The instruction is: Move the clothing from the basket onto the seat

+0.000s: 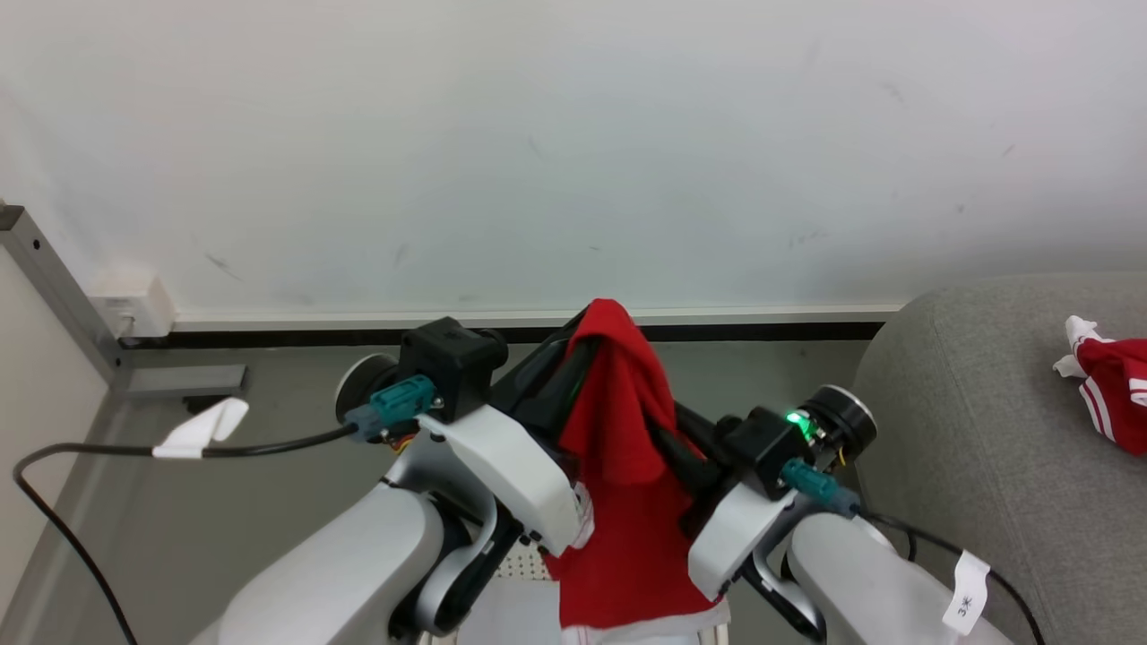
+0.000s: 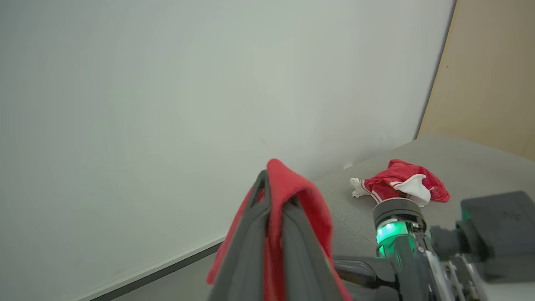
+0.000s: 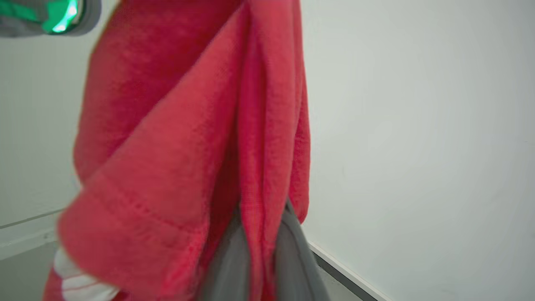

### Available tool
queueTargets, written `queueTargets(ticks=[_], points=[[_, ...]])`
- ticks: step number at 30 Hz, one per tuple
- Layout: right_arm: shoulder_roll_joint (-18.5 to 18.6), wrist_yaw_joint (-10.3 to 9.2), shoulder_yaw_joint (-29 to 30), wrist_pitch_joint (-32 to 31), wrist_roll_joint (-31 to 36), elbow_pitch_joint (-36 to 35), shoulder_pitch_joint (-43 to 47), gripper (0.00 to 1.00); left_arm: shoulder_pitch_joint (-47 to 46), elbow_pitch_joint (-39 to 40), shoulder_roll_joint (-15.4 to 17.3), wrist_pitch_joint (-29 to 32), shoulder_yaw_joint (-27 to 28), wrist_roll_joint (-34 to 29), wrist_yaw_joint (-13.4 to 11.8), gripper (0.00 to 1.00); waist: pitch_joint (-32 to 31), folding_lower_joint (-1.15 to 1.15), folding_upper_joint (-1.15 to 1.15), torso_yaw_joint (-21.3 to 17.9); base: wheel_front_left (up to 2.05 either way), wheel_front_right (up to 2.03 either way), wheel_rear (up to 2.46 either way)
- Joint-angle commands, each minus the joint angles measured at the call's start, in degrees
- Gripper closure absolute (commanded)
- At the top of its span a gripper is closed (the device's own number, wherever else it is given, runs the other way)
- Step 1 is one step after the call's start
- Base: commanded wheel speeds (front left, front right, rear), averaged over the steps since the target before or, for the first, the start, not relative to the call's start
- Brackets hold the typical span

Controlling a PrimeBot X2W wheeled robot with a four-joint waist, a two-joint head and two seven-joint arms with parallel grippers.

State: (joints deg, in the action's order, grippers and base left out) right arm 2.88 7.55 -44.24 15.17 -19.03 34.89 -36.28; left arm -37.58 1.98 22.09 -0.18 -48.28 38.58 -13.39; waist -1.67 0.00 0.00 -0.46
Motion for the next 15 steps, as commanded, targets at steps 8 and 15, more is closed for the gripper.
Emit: queueTargets(ticks=[8, 15], points=[[0.1, -0.12, 2.6, 0.0, -4.7, -1.6, -1.8, 1.00, 0.9, -2.9, 0.4, -1.9, 0.4, -0.4, -0.7, 0.00, 0.0, 0.00, 0.00, 0.4, 0.00, 0.00, 0.00], [0.1, -0.12, 7.2, 0.0, -4.2, -2.4, -2.3, 1.00, 4.0, -5.1, 0.8, -4.7, 0.5, 0.0, -1.2, 0.00, 0.4, 0.00, 0.00, -0.5, 0.00, 0.00, 0.00]])
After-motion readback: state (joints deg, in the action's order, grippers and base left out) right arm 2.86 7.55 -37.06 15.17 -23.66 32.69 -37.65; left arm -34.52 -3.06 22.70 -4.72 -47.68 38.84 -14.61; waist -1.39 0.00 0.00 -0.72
